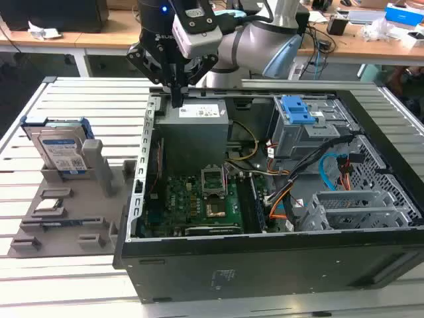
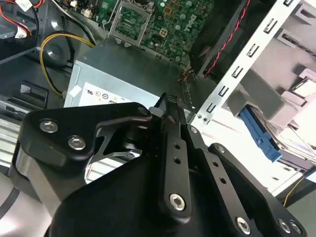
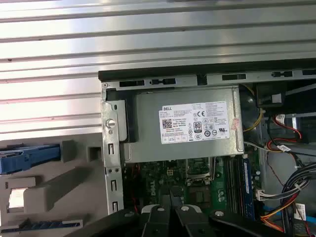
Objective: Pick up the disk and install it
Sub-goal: 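Reach for the disk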
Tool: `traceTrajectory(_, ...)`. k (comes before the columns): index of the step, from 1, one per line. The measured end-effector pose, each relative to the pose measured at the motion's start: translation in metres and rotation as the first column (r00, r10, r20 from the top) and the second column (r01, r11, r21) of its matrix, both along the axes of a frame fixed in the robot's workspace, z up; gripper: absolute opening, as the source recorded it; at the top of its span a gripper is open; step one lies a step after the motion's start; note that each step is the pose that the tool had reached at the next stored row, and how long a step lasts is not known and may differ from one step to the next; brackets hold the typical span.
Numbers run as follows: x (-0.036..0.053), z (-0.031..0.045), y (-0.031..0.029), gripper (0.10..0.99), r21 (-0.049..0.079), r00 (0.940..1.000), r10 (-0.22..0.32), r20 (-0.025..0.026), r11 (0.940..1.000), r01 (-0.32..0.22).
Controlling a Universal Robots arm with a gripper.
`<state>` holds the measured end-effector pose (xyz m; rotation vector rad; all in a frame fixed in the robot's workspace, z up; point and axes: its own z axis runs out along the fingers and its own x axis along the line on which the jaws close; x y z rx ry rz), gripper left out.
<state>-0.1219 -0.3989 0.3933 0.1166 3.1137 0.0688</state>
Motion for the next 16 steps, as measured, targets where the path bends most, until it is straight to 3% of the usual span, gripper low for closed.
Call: traceTrajectory(16, -0.0412, 0.0000, 0.0000, 0.106, 0.000, 1.0000, 0.000, 0.0000, 1.0000, 0.000)
